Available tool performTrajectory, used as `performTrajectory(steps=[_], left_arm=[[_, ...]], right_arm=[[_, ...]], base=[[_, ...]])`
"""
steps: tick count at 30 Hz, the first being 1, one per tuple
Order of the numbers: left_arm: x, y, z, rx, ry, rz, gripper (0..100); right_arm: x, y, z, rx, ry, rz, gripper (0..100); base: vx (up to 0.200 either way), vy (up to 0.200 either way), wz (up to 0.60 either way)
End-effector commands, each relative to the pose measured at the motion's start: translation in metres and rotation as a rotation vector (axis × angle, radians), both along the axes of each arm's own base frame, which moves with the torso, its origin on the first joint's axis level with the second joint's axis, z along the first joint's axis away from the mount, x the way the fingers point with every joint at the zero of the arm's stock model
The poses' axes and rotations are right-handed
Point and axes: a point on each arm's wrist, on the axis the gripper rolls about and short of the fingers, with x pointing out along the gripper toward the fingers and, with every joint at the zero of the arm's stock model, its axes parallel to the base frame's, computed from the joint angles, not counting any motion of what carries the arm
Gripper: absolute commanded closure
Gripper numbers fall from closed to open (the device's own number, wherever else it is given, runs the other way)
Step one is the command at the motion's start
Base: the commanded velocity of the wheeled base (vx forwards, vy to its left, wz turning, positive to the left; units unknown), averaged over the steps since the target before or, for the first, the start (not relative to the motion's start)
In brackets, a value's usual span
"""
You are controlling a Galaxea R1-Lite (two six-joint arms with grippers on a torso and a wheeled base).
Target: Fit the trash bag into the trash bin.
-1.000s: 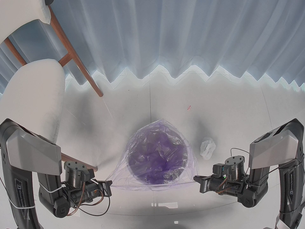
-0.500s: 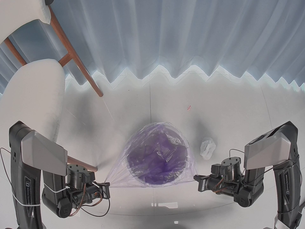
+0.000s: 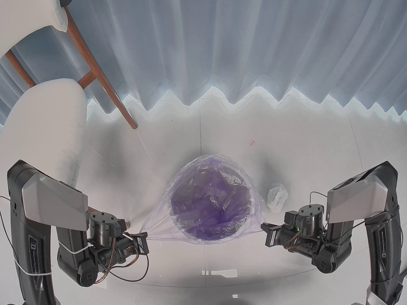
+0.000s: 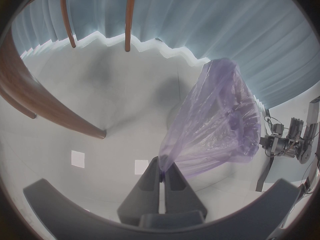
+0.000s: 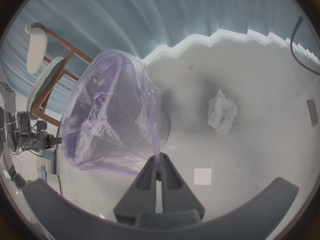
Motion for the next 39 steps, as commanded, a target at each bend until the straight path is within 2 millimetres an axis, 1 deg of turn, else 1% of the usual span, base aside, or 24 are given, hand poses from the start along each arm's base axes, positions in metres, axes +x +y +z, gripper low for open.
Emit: performTrajectory(steps=[1, 3, 4, 5, 6, 7, 8, 9, 10, 13, 15, 17, 18, 20, 21, 22, 25, 27, 29, 30, 32, 35, 37, 39], left_arm=[[0.0, -0.004, 0.008, -0.006, -0.031, 0.012, 100], [-0.001, -0.004, 0.008, -0.002, -0.028, 0.015, 100], [-0.004, -0.004, 0.008, 0.005, -0.022, 0.016, 0], [-0.004, -0.004, 0.008, 0.005, -0.022, 0.016, 0], [-0.006, -0.003, 0.013, -0.005, -0.032, 0.018, 0], [-0.006, -0.003, 0.013, -0.005, -0.032, 0.018, 0], [-0.008, -0.003, 0.019, -0.017, -0.044, 0.017, 0], [-0.008, -0.003, 0.019, -0.017, -0.044, 0.017, 0], [-0.014, -0.006, 0.027, -0.056, -0.051, 0.015, 0], [-0.028, -0.006, 0.039, -0.085, -0.05, 0.006, 0], [-0.031, -0.006, 0.041, -0.087, -0.051, 0.003, 0], [-0.05, -0.002, 0.055, -0.097, -0.06, -0.015, 0], [-0.054, -0.001, 0.059, -0.101, -0.066, -0.017, 0], [-0.068, 0.003, 0.075, -0.122, -0.107, -0.031, 0], [-0.069, 0.003, 0.076, -0.123, -0.111, -0.031, 0], [-0.072, 0.005, 0.091, -0.169, -0.172, -0.023, 0], [-0.079, 0.008, 0.111, -0.22, -0.255, -0.022, 0], [-0.083, 0.01, 0.122, -0.245, -0.309, -0.028, 0], [-0.086, 0.011, 0.127, -0.257, -0.333, -0.032, 0], [-0.089, 0.013, 0.133, -0.267, -0.365, -0.036, 0], [-0.091, 0.015, 0.139, -0.253, -0.401, -0.044, 0], [-0.092, 0.016, 0.142, -0.241, -0.429, -0.105, 0], [-0.086, 0.012, 0.15, -0.26, -0.465, -0.132, 0], [-0.084, 0.011, 0.151, -0.264, -0.471, -0.132, 0]], right_arm=[[-0.001, 0.0, 0.0, -0.001, -0.005, 0.001, 0], [-0.002, 0.0, 0.0, -0.001, -0.004, 0.003, 0], [-0.005, -0.001, 0.001, 0.001, -0.001, 0.001, 0], [-0.005, -0.001, 0.001, 0.001, -0.001, 0.001, 0], [-0.012, -0.003, 0.006, 0.004, -0.002, 0.0, 0], [-0.012, -0.003, 0.006, 0.004, -0.002, 0.0, 0], [-0.02, -0.005, 0.006, -0.001, 0.016, 0.003, 0], [-0.02, -0.005, 0.006, -0.001, 0.016, 0.003, 0], [-0.033, -0.009, 0.007, -0.01, 0.043, 0.004, 0], [-0.051, -0.015, 0.013, -0.017, 0.085, 0.004, 0], [-0.053, -0.015, 0.015, -0.016, 0.088, 0.007, 0], [-0.062, -0.02, 0.029, -0.001, 0.075, 0.01, 0], [-0.063, -0.021, 0.032, 0.0, 0.071, 0.009, 0], [-0.072, -0.025, 0.045, 0.008, 0.051, 0.005, 0], [-0.072, -0.025, 0.045, 0.008, 0.051, 0.003, 0], [-0.081, -0.027, 0.055, 0.011, 0.037, 0.003, 0], [-0.096, -0.032, 0.068, 0.017, 0.029, 0.004, 0], [-0.098, -0.033, 0.082, 0.042, -0.029, -0.005, 0], [-0.099, -0.035, 0.091, 0.059, -0.07, -0.019, 0], [-0.101, -0.04, 0.103, 0.074, -0.122, -0.037, 0], [-0.104, -0.042, 0.111, 0.082, -0.151, -0.041, 0], [-0.109, -0.043, 0.118, 0.078, -0.158, -0.046, 0], [-0.114, -0.044, 0.124, 0.08, -0.165, -0.052, 0], [-0.115, -0.044, 0.125, 0.08, -0.165, -0.054, 0]], base=[[0.0, 0.0, 0.0], [0.0, 0.0, 0.0], [0.0, 0.0, 0.0], [0.0, 0.0, 0.0], [0.0, 0.0, 0.0], [0.0, 0.0, 0.0], [0.0, 0.0, 0.0], [0.0, 0.0, 0.0], [0.0, 0.0, 0.0], [0.0, 0.0, 0.0], [0.0, 0.0, 0.0], [0.0, 0.0, 0.0], [0.0, 0.0, 0.0], [0.0, 0.0, 0.0], [0.0, 0.0, 0.0], [0.0, 0.0, 0.0], [0.0, 0.0, 0.0], [0.0, 0.0, 0.0], [0.0, 0.0, 0.0], [0.0, 0.0, 0.0], [0.0, 0.0, 0.0], [0.0, 0.0, 0.0], [0.0, 0.0, 0.0], [0.0, 0.0, 0.0]])
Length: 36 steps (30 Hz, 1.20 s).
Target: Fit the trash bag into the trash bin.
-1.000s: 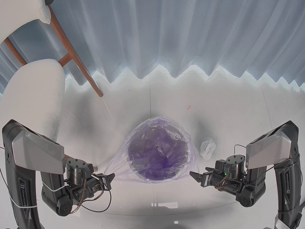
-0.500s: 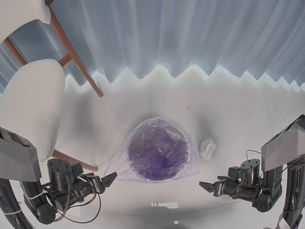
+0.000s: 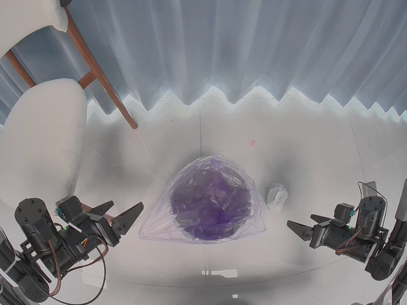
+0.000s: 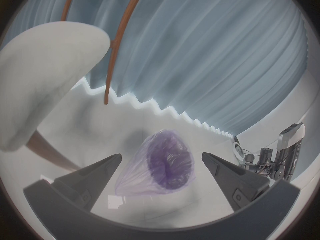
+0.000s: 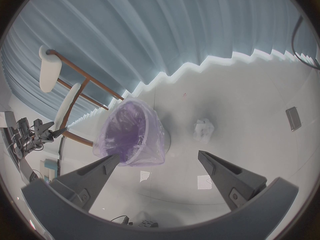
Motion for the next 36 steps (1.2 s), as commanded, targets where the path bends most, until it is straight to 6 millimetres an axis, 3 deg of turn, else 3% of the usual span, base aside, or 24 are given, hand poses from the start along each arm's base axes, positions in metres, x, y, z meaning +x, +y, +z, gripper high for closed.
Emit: performTrajectory(steps=[1, 4, 7, 12, 17, 22, 30, 34, 36], left_arm=[[0.015, -0.003, 0.033, -0.067, -0.159, 0.009, 0], [0.029, -0.004, 0.047, -0.121, -0.196, 0.035, 0], [0.055, -0.012, 0.078, -0.244, -0.208, 0.041, 0], [0.085, -0.005, 0.101, -0.24, -0.165, 0.047, 0], [0.086, -0.01, 0.093, -0.181, -0.056, -0.146, 0], [0.093, -0.012, 0.084, -0.017, 0.013, -0.193, 0], [0.141, -0.046, 0.057, 0.184, -0.008, -0.288, 0], [0.149, -0.064, 0.049, 0.204, -0.005, -0.34, 0], [0.156, -0.071, 0.034, 0.228, 0.018, -0.353, 0]], right_arm=[[-0.021, -0.006, 0.029, 0.022, -0.079, -0.034, 0], [-0.029, -0.008, 0.034, 0.033, -0.067, -0.054, 0], [-0.049, -0.007, 0.042, 0.057, -0.037, -0.046, 0], [-0.07, -0.006, 0.046, 0.051, 0.011, -0.002, 0], [-0.073, -0.003, 0.047, 0.054, 0.011, 0.029, 0], [-0.074, 0.002, 0.046, 0.055, 0.018, 0.066, 0], [-0.075, 0.003, 0.045, 0.073, 0.036, 0.068, 0], [-0.077, 0.007, 0.045, 0.085, 0.041, 0.093, 0], [-0.077, 0.007, 0.045, 0.092, 0.043, 0.09, 0]], base=[[0.0, 0.0, 0.0], [0.0, 0.0, 0.0], [0.0, 0.0, 0.0], [0.0, 0.0, 0.0], [0.0, 0.0, 0.0], [0.0, 0.0, 0.0], [0.0, 0.0, 0.0], [0.0, 0.0, 0.0], [0.0, 0.0, 0.0]])
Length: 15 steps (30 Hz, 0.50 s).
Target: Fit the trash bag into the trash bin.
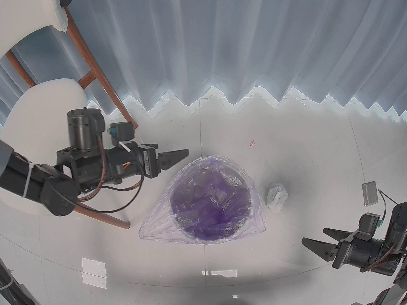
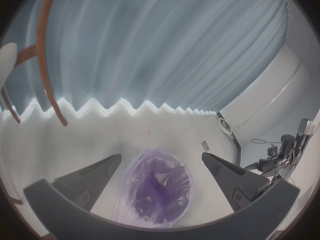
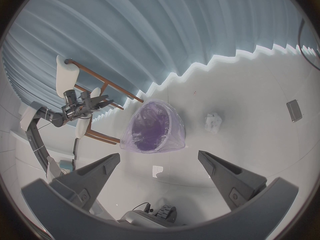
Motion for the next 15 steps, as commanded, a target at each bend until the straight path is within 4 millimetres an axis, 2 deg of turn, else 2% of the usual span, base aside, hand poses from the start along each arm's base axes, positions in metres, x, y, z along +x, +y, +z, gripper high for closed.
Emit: performTrajectory(steps=[1, 7, 15], left_arm=[[0.024, -0.025, -0.039, 0.067, 0.058, -0.045, 0], [0.042, -0.029, -0.062, 0.108, 0.089, -0.011, 0], [0.057, -0.033, -0.071, 0.137, 0.091, 0.097, 0]], right_arm=[[-0.004, 0.001, -0.003, 0.006, 0.021, 0.016, 0], [-0.005, 0.002, -0.003, 0.005, 0.017, 0.019, 0], [-0.005, 0.002, -0.003, 0.005, 0.021, 0.024, 0]], base=[[0.0, 0.0, 0.0], [0.0, 0.0, 0.0], [0.0, 0.0, 0.0]])
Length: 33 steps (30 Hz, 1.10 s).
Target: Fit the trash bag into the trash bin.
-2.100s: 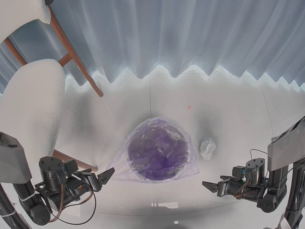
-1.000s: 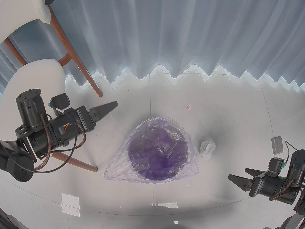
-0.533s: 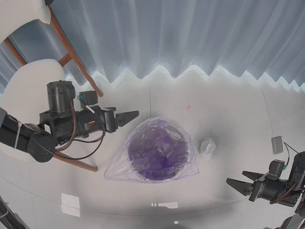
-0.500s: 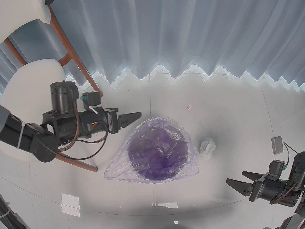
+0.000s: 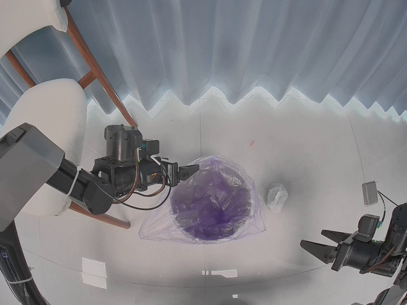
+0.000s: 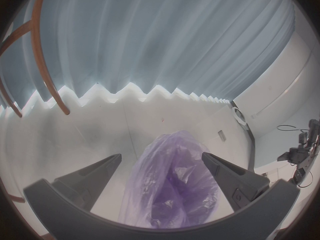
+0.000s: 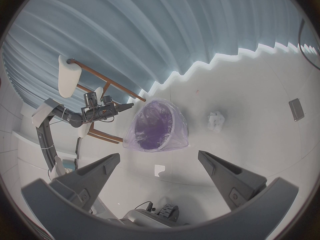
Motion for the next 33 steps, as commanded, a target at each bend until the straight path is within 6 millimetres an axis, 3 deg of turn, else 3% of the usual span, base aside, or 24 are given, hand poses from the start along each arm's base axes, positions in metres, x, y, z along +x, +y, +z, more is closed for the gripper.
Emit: performTrajectory(steps=[1, 11, 30, 31, 33], left_arm=[[0.01, -0.004, -0.017, 0.026, 0.037, 0.025, 0], [0.009, -0.018, -0.028, 0.092, 0.059, 0.026, 0], [0.021, -0.014, -0.041, 0.131, 0.063, 0.122, 0], [0.021, -0.014, -0.04, 0.132, 0.061, 0.129, 100], [0.021, -0.014, -0.039, 0.128, 0.058, 0.13, 100]], right_arm=[[-0.003, -0.001, -0.004, -0.007, 0.017, 0.002, 0], [-0.003, 0.0, -0.004, -0.009, 0.021, 0.012, 0], [-0.005, 0.0, -0.007, -0.023, 0.047, 0.018, 0], [-0.005, 0.0, -0.007, -0.023, 0.047, 0.018, 0], [-0.005, 0.0, -0.007, -0.023, 0.048, 0.018, 0]], base=[[0.0, 0.0, 0.0], [0.0, 0.0, 0.0], [0.0, 0.0, 0.0], [0.0, 0.0, 0.0], [0.0, 0.0, 0.0]])
